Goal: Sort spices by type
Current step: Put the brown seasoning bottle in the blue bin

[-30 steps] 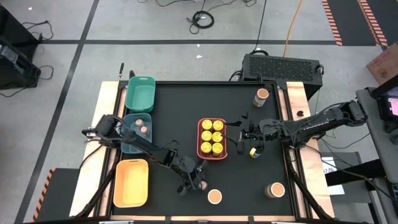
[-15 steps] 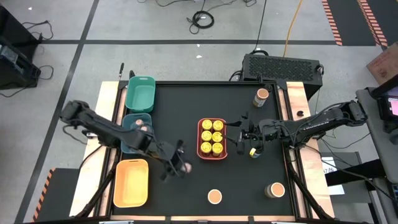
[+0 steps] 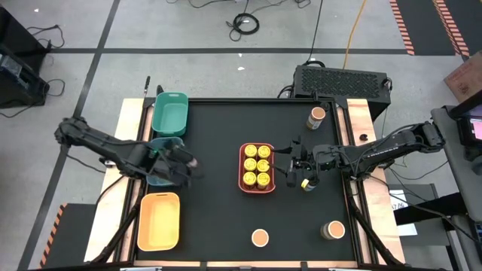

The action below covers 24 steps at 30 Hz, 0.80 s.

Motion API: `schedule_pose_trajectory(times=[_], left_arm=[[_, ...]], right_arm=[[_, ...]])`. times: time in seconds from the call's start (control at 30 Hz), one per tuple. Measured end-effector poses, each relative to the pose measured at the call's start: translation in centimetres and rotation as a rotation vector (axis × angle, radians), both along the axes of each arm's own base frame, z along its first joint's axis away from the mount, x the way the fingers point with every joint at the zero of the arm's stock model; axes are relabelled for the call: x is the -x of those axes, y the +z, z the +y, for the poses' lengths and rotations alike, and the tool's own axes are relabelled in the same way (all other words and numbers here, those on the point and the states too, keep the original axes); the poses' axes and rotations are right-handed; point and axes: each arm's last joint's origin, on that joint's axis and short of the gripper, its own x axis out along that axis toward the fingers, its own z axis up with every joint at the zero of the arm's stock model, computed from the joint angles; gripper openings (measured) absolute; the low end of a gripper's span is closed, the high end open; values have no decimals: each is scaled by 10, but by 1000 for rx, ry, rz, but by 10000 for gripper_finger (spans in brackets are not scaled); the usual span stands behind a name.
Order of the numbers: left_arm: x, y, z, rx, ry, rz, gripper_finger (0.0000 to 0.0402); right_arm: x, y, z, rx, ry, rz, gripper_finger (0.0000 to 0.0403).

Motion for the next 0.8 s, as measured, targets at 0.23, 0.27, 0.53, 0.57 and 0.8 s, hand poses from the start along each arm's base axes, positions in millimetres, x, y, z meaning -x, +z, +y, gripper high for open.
schedule_pose_trajectory(times=[0.23,0.27,0.53,0.57,0.8], left_arm=[[40,1,18,0,485,9,183],[44,1,20,1,539,19,183],[56,-19,20,22,710,53,183],[57,-25,21,21,726,70,183],[68,-57,25,-13,825,110,183]], right_arm=[[0,-1,0,-4,-1,8,258],[0,-1,0,-5,-1,8,258],[0,-1,1,-69,-14,-3,258],[0,-1,2,-69,-10,-2,258],[1,-1,12,-70,35,-6,258]])
